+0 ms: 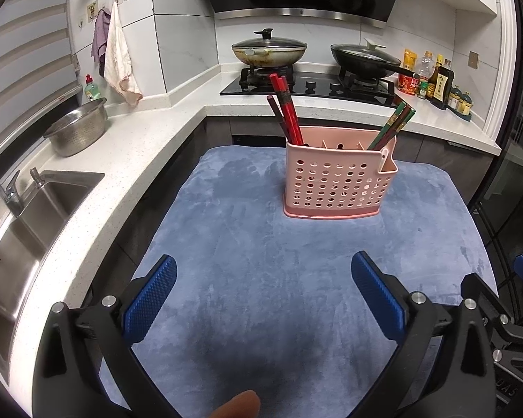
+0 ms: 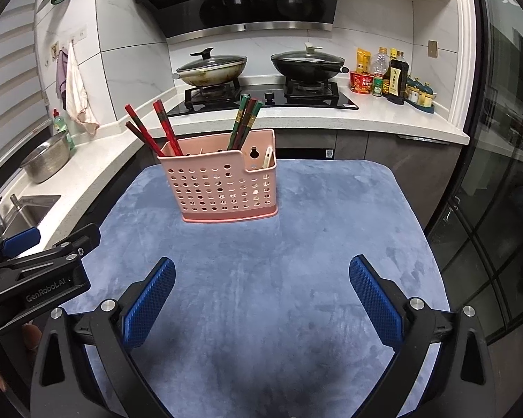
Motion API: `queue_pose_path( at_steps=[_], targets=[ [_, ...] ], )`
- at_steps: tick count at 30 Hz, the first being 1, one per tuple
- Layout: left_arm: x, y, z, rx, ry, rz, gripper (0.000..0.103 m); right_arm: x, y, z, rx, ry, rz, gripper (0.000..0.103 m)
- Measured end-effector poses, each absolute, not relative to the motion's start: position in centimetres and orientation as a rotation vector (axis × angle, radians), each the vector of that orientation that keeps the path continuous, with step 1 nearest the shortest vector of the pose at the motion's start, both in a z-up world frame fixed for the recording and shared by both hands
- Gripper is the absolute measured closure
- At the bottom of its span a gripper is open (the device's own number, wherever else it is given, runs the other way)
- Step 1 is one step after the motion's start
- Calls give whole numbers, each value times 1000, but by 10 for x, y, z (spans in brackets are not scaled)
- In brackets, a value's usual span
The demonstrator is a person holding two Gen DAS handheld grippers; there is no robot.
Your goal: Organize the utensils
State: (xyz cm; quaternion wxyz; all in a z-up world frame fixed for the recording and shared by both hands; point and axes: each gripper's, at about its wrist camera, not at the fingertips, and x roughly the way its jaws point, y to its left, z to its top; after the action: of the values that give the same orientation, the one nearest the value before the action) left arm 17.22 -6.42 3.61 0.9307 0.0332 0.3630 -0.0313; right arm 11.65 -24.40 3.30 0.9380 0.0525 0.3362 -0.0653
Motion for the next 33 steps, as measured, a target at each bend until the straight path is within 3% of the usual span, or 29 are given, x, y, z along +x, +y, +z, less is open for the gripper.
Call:
queue_pose_path(
  at_steps=[33],
  targets=[
    [174,-61,30,76,736,-8,7,121,-251,25,125,700,-153,7]
  ],
)
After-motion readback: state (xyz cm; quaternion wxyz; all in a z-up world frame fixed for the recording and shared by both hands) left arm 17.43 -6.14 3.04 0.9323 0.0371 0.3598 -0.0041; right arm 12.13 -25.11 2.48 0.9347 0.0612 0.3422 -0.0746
